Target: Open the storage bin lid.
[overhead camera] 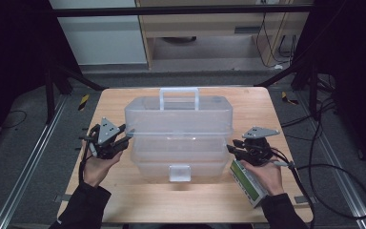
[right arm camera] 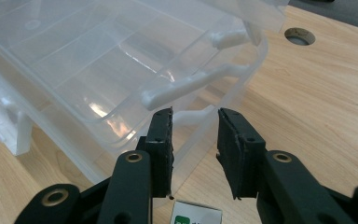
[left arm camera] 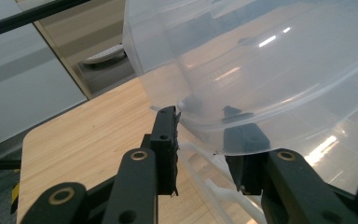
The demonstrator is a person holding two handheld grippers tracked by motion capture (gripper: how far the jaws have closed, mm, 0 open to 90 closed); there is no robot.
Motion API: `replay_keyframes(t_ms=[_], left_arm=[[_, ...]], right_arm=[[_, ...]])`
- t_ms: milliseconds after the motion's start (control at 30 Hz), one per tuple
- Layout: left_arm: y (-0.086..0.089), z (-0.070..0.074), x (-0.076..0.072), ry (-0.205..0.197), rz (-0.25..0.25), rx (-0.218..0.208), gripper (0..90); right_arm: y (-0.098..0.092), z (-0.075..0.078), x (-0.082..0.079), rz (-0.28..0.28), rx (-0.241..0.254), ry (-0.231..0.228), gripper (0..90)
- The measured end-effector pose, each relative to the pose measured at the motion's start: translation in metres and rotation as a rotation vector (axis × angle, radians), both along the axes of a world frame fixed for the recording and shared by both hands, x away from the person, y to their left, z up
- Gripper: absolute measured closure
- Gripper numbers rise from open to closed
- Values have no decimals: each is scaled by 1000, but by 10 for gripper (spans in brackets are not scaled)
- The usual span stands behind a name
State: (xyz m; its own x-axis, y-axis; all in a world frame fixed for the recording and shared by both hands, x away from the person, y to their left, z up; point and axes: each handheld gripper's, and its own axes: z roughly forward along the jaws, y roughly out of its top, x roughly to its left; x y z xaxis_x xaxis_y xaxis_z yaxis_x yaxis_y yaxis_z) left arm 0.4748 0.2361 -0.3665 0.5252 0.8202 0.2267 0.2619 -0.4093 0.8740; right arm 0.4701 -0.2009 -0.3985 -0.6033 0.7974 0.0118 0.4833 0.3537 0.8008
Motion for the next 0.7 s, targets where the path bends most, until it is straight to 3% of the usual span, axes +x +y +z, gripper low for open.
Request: replay_keyframes(t_ms=[167,700], left_arm=[[0,0,0,2,0,2,655],[0,1,0,4,3,2,656]], right_arm=[[-3,-6,3,-10,18,37,676],[2,-12,5,10,27,66,725]])
